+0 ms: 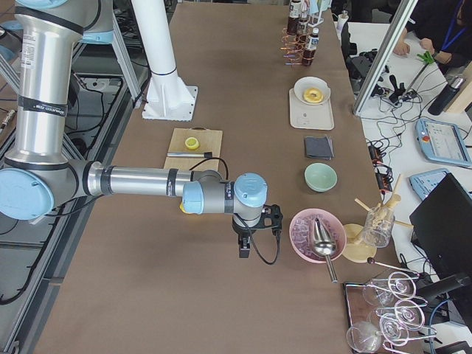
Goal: Place tea on tray
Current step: 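Reach the left gripper to a tea bottle in the copper rack and grasp it, then lift the tea bottle out of the rack and lower it onto the table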
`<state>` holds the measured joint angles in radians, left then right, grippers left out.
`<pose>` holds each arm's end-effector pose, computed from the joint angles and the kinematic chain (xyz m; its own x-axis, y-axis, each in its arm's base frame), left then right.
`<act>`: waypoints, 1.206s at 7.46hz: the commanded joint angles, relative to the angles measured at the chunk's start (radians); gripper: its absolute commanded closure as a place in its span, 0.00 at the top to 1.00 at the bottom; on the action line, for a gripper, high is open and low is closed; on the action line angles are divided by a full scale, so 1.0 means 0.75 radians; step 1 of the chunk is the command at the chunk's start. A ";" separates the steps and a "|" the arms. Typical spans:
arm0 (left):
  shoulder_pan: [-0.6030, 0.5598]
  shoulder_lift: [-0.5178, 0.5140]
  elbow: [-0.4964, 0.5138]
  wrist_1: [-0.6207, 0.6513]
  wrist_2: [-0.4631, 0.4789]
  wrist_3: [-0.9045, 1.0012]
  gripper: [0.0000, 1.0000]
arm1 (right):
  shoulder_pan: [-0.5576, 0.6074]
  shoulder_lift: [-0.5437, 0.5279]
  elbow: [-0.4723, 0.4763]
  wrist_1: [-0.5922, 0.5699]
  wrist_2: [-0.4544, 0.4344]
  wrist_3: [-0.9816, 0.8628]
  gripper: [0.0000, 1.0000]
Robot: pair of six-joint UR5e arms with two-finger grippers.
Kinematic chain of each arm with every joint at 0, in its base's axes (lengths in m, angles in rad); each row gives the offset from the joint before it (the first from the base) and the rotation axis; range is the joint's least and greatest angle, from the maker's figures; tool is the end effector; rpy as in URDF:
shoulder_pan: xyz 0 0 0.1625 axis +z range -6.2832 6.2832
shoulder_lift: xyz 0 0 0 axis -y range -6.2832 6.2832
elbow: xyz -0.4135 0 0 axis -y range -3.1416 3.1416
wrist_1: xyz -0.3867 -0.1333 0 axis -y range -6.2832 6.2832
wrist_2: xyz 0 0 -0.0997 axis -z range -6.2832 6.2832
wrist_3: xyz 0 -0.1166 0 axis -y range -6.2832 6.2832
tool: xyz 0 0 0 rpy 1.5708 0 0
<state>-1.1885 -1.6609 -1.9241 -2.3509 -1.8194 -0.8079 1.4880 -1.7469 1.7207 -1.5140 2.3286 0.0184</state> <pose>0.0994 -0.5277 0.3531 0.6536 0.1699 -0.7376 0.4999 0.6347 0.5892 0.0185 -0.4193 0.6613 0.7235 -0.0627 0.6875 0.0694 0.9974 0.0179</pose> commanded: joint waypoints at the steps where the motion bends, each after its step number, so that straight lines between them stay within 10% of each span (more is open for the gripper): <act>1: -0.076 -0.066 -0.126 0.195 -0.137 0.001 0.00 | 0.000 0.000 -0.001 0.000 0.000 0.000 1.00; 9: 1.036 -0.605 -0.053 0.535 0.818 -0.025 0.00 | 0.002 0.000 -0.012 0.188 0.027 0.008 1.00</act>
<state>-0.5218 -2.0270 -2.0157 -1.9771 -1.3104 -0.8248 1.4885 -1.7464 1.7168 -1.4045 2.3465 0.0221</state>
